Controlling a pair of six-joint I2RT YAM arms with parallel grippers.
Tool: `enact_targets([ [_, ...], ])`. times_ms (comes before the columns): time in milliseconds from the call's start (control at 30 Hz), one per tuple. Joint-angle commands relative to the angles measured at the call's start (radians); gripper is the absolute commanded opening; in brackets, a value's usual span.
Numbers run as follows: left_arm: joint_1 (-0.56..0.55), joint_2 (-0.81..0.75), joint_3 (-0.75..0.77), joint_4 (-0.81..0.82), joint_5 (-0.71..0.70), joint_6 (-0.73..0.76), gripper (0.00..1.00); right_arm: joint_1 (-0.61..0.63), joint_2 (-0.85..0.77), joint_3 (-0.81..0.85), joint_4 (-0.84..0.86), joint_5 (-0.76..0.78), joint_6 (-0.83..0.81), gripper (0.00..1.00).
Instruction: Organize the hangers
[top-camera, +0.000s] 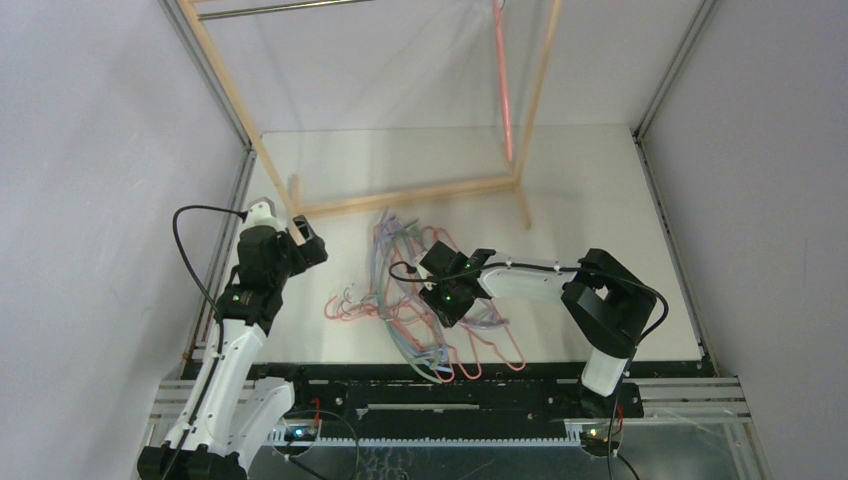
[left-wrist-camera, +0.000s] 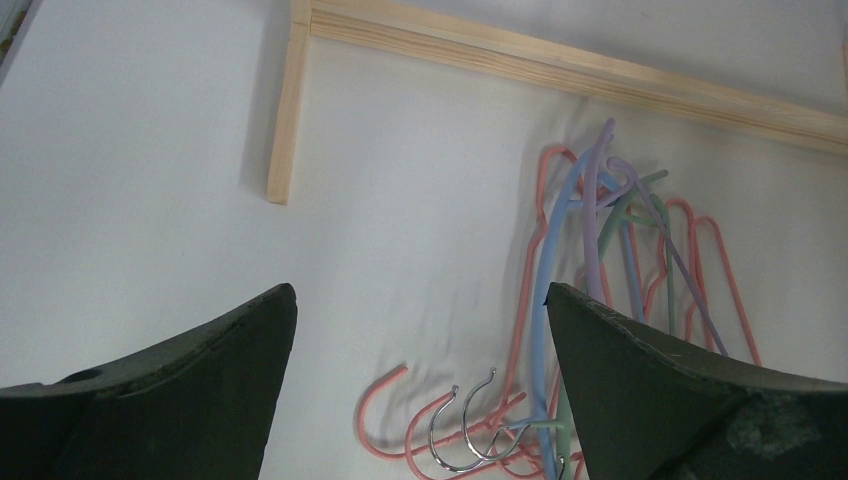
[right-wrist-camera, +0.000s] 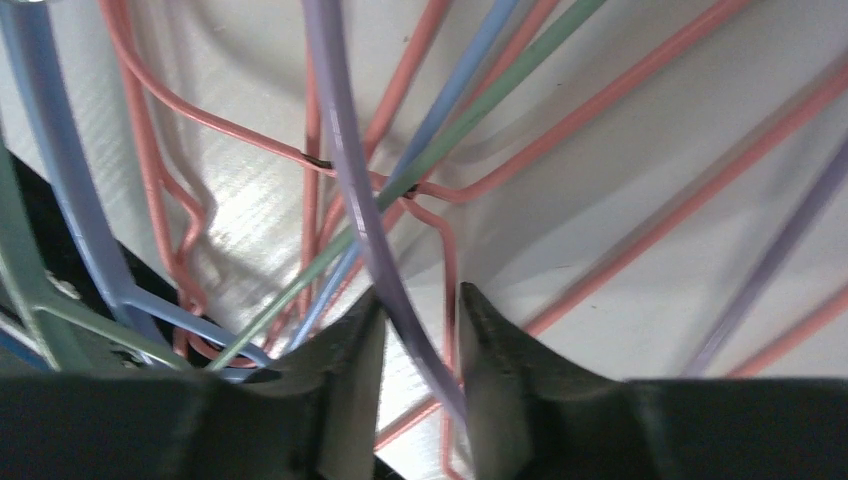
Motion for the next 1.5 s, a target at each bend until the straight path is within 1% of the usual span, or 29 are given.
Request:
enact_targets([
  [0, -0.002, -0.012, 0.025, 0.018, -0.02, 0.002, 1.0, -0.003, -0.011, 0.001, 0.031, -0.017, 0.004, 0.2],
  [67, -0.002, -0.015, 0.024, 0.019, -0.023, 0.0, 1.0, -0.003, -0.021, 0.002, 0.027, -0.012, 0.002, 0.03],
  [100, -0.002, -0.015, 0.024, 0.02, -0.024, 0.0, 1.0, -0.004, -0.029, 0.002, 0.025, -0.015, 0.002, 0.0],
  [300, -0.002, -0.021, 0.022, 0.02, -0.027, -0.004, 1.0, -0.004, -0.078, 0.057, -0.062, -0.08, -0.01, 0.0],
  [433, -0.003, -0.023, 0.021, 0.02, -0.029, -0.006, 1.0, -0.008, -0.108, 0.159, -0.168, -0.147, -0.04, 0.0],
  [533, -0.002, -0.028, 0.021, 0.02, -0.031, -0.008, 1.0, -0.022, -0.114, 0.279, -0.267, -0.212, -0.067, 0.0],
  [667, -0.002, -0.037, 0.022, 0.02, -0.034, -0.005, 1.0, -0.077, -0.119, 0.447, -0.365, -0.36, -0.058, 0.0],
  [767, -0.002, -0.044, 0.023, 0.02, -0.039, -0.006, 1.0, -0.148, -0.127, 0.56, -0.361, -0.505, 0.008, 0.0],
  [867, -0.003, -0.05, 0.023, 0.02, -0.037, -0.013, 1.0, -0.218, -0.136, 0.67, -0.288, -0.574, 0.108, 0.0],
  [933, -0.003, -0.057, 0.024, 0.019, -0.036, -0.014, 1.0, -0.265, -0.143, 0.717, -0.19, -0.605, 0.199, 0.0],
  [1000, -0.002, -0.063, 0.025, 0.018, -0.036, -0.014, 0.99, -0.314, -0.15, 0.727, -0.022, -0.663, 0.332, 0.0],
  [1067, -0.002, -0.068, 0.027, 0.018, -0.037, -0.014, 1.0, -0.355, -0.135, 0.722, 0.184, -0.735, 0.482, 0.0],
  [1167, -0.003, -0.064, 0.033, 0.018, -0.031, -0.014, 1.0, -0.376, -0.059, 0.759, 0.438, -0.809, 0.693, 0.0],
  [1233, -0.002, -0.063, 0.039, 0.017, -0.029, -0.011, 0.99, -0.375, -0.002, 0.824, 0.522, -0.82, 0.764, 0.0],
  [1300, -0.002, -0.064, 0.043, 0.013, -0.032, -0.006, 1.0, -0.373, 0.051, 0.905, 0.56, -0.818, 0.796, 0.0],
  [1467, -0.003, -0.078, 0.035, -0.001, -0.041, -0.002, 1.0, -0.388, 0.192, 1.105, 0.741, -0.823, 0.991, 0.0],
])
